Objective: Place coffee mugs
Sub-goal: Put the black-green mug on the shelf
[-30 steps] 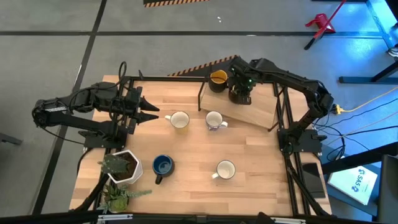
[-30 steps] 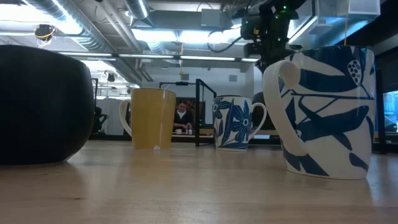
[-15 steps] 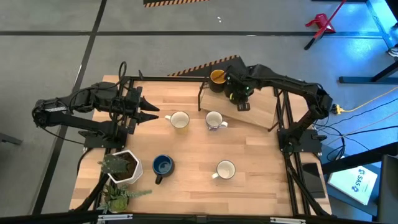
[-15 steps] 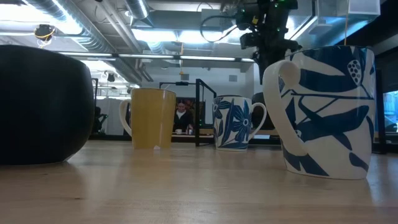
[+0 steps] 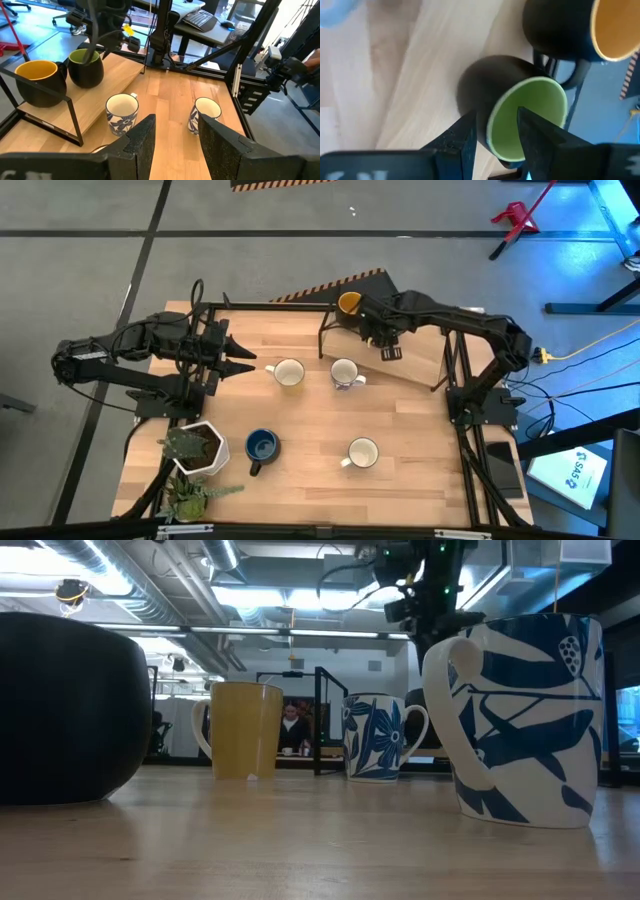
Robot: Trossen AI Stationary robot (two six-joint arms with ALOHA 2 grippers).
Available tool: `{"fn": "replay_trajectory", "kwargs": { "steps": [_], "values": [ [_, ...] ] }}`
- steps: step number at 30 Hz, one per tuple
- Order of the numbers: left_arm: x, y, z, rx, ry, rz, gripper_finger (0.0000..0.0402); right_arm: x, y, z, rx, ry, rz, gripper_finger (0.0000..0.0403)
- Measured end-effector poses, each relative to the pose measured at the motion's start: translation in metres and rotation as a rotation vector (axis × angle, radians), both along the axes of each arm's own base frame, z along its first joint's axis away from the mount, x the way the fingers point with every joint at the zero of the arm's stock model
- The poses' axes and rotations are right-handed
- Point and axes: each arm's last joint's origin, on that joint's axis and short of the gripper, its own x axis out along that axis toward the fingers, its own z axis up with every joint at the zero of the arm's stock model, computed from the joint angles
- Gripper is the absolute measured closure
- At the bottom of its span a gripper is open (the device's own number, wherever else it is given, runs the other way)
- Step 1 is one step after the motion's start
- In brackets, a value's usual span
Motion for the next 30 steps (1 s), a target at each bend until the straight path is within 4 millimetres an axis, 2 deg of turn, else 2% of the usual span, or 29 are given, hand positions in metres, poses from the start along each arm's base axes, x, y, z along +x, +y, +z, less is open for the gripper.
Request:
{"fn": "replay_trajectory", "kwargs": {
  "steps": [9, 17, 30],
  "values": [
    [0.0, 0.0, -0.001, 0.0, 0.011, 0.0, 0.0259, 0.001, -0.002, -0.001, 0.007, -0.017, -0.007, 0.0276],
    [-0.001, 0.0, -0.002, 0.0, 0.025, 0.0, 0.0259, -0.006, -0.008, -0.022, -0.008, 0.035, -0.035, 0.0276],
    [-0.001, 0.0, -0.002, 0.0, 0.024, -0.001, 0.0259, -0.01, -0.02, -0.022, -0.019, 0.015, -0.082, 0.0276]
  ]
}}
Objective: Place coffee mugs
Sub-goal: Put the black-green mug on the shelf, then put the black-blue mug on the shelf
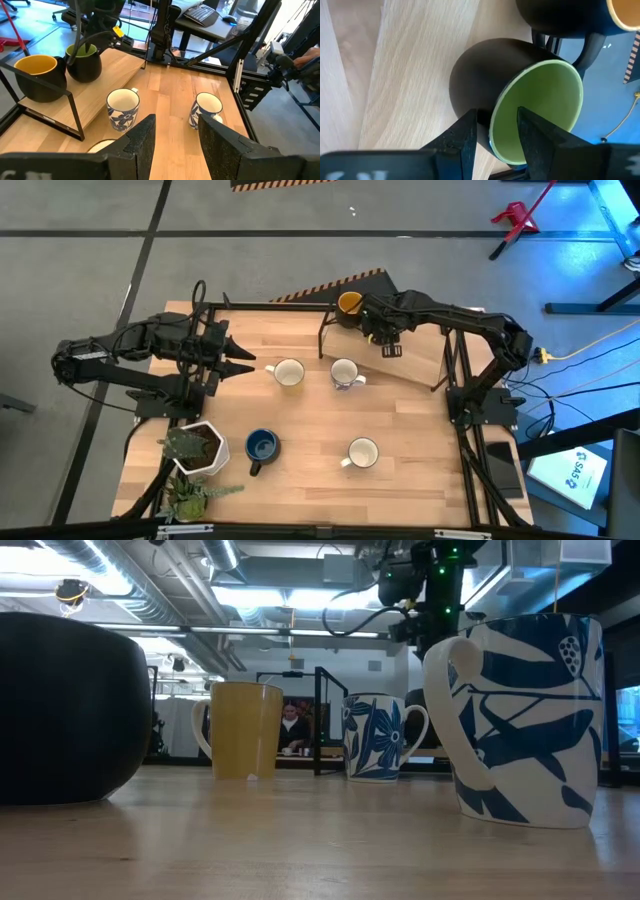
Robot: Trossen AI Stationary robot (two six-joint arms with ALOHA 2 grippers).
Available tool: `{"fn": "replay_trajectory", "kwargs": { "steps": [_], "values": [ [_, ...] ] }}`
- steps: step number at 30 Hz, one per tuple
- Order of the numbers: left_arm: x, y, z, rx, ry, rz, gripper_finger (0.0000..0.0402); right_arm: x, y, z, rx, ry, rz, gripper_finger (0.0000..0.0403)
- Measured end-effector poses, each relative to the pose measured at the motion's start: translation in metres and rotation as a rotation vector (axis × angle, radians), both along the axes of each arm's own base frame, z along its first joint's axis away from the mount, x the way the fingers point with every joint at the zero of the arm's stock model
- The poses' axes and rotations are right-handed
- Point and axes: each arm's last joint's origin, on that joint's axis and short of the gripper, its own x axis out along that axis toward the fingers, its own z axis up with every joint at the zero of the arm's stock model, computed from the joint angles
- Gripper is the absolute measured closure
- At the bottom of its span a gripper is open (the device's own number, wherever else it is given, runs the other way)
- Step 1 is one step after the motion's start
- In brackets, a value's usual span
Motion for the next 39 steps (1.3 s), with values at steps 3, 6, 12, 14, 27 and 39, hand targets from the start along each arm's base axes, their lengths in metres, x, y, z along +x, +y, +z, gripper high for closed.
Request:
{"fn": "replay_trajectory", "kwargs": {
  "steps": [3, 6, 12, 14, 27, 39],
  "values": [
    [0.0, 0.0, 0.0, 0.0, 0.0, 0.0, 0.0259, -0.001, 0.0, -0.002, 0.002, 0.006, 0.0, 0.0276],
    [0.0, 0.0, 0.0, 0.0, 0.001, 0.0, 0.0259, -0.003, 0.001, -0.009, 0.001, 0.035, -0.002, 0.0276],
    [0.0, 0.0, 0.0, 0.0, 0.001, 0.001, 0.0259, -0.007, 0.001, -0.017, -0.04, 0.095, -0.014, 0.0276],
    [0.0, 0.0, 0.0, 0.0, 0.001, 0.001, 0.0259, -0.007, 0.001, -0.017, -0.042, 0.093, -0.014, 0.0276],
    [0.0, 0.001, 0.0, 0.011, 0.001, 0.036, 0.0259, -0.012, 0.004, -0.007, -0.039, 0.055, -0.012, 0.0276],
    [0.0, 0.001, 0.0, 0.047, -0.001, 0.023, 0.0259, -0.02, 0.036, 0.052, 0.123, -0.373, 0.056, 0.0276]
  ]
}}
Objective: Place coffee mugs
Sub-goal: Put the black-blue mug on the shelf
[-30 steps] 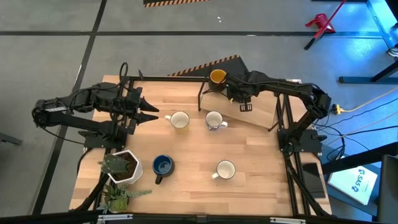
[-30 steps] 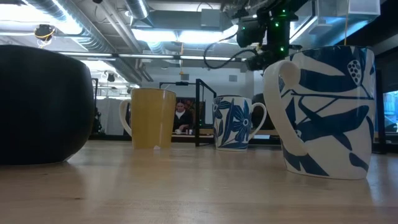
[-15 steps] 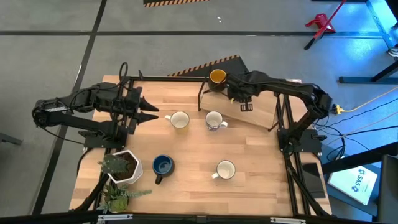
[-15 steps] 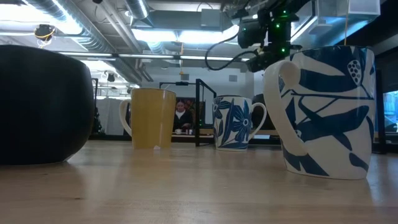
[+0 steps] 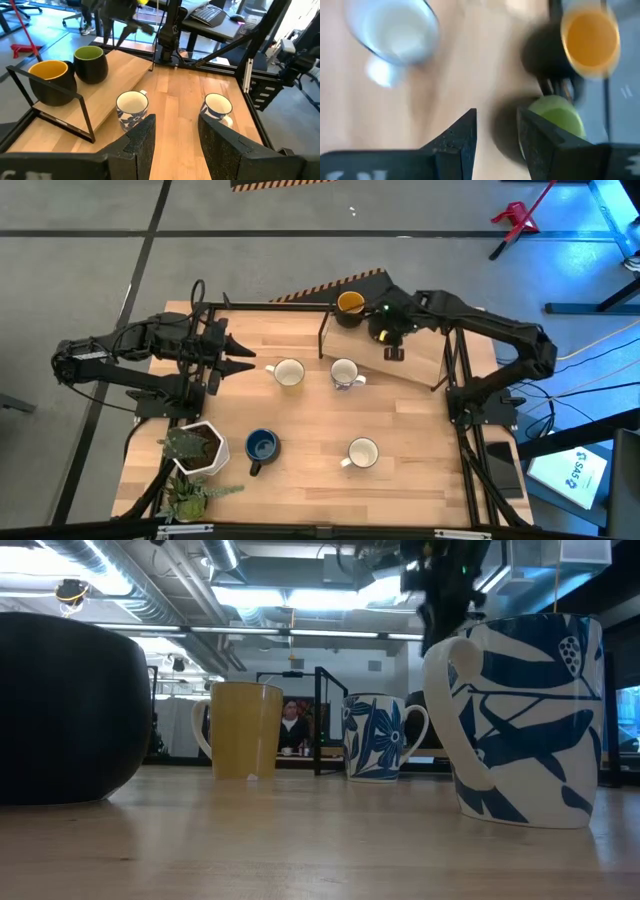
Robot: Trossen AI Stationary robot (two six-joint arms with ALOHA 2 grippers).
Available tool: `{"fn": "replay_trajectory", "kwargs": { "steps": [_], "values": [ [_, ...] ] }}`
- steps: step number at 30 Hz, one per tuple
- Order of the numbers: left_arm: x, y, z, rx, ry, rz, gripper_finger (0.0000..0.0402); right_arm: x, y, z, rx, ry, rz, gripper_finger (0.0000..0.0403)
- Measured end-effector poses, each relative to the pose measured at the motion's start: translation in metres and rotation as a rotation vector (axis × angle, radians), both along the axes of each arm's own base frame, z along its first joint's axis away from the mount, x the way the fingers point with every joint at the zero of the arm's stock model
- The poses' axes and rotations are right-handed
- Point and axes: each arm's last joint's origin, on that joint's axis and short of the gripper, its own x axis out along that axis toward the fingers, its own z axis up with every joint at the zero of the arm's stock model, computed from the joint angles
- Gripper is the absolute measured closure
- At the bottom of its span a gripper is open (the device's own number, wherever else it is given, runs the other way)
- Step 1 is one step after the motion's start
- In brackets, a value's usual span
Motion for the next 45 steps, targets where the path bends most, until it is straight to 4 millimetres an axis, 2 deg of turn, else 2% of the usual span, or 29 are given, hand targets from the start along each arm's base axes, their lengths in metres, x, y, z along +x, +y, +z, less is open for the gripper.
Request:
{"fn": "replay_trajectory", "kwargs": {
  "steps": [2, 6, 13, 19, 25, 31, 36, 45],
  "values": [
    [0.0, -0.001, 0.0, -0.008, 0.0, -0.015, 0.0259, 0.008, 0.016, 0.005, 0.025, -0.071, 0.063, 0.0276],
    [0.0, -0.009, 0.0, -0.052, -0.001, -0.132, 0.0259, 0.019, 0.052, 0.008, 0.034, -0.103, 0.183, 0.0276],
    [0.019, -0.028, -0.01, -0.033, 0.081, -0.183, 0.0259, 0.024, 0.111, 0.008, -0.097, -0.081, 0.212, 0.0276],
    [0.044, -0.045, -0.027, 0.024, 0.194, -0.237, 0.0259, 0.022, 0.148, 0.008, -0.093, -0.112, 0.208, 0.0276],
    [0.061, -0.058, -0.053, 0.036, 0.403, -0.264, 0.0259, 0.016, 0.179, 0.007, -0.094, -0.136, 0.198, 0.0276],
    [0.076, -0.072, -0.072, 0.061, 0.516, -0.278, 0.0259, 0.01, 0.199, 0.003, -0.149, -0.149, 0.167, 0.0276],
    [0.085, -0.084, -0.089, 0.104, 0.615, -0.293, 0.0259, 0.004, 0.209, -0.01, -0.136, -0.127, 0.148, 0.0272],
    [0.099, -0.099, -0.117, 0.167, 0.753, -0.31, 0.0259, -0.003, 0.219, -0.031, -0.117, -0.098, 0.127, 0.0221]
  ]
}}
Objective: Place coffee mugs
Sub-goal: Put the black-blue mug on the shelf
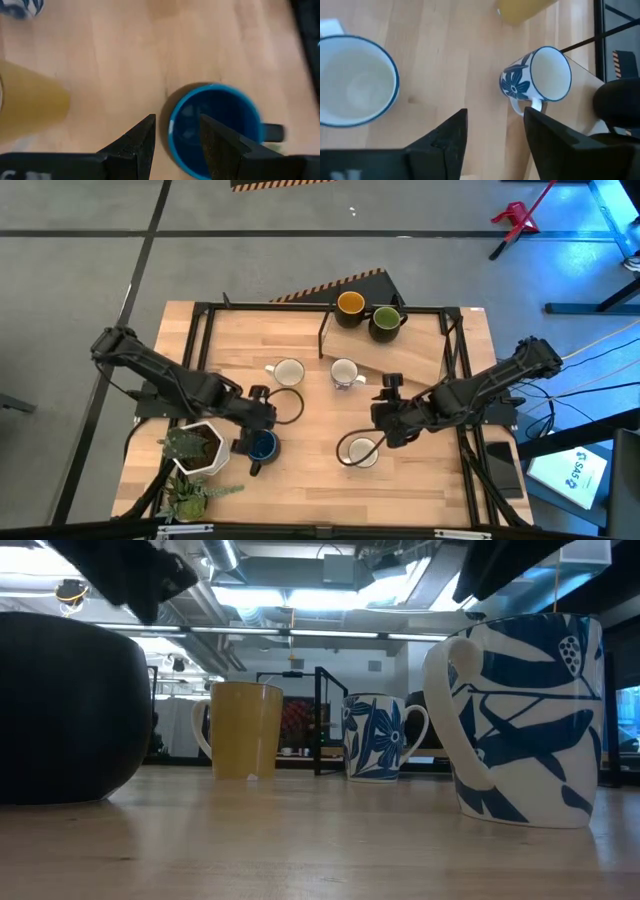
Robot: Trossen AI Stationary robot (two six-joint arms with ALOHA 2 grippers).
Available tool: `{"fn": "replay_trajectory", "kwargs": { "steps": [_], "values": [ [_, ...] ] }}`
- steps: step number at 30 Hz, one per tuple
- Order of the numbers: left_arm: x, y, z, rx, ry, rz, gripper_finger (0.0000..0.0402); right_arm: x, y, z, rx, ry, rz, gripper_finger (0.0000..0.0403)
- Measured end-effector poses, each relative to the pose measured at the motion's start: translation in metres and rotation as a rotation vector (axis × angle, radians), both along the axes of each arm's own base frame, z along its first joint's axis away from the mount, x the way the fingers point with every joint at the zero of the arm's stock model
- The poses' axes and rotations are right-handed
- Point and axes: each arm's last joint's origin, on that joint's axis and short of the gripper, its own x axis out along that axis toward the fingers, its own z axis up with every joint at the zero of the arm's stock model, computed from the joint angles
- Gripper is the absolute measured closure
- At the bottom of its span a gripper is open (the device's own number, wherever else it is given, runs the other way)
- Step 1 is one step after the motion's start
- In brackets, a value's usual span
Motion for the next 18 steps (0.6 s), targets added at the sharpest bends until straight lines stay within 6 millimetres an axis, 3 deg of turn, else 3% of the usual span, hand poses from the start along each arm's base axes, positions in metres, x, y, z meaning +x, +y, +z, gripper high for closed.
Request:
{"fn": "replay_trajectory", "kwargs": {
  "steps": [6, 18],
  "values": [
    [0.003, 0.0, -0.015, 0.1, 0.092, 0.001, 0.0259, 0.001, 0.0, -0.005, 0.008, -0.001, 0.001, 0.0219],
    [0.014, -0.007, -0.04, 0.09, 0.212, -0.023, 0.0259, 0.002, 0.001, -0.004, 0.03, -0.008, 0.011, 0.0221]
  ]
}}
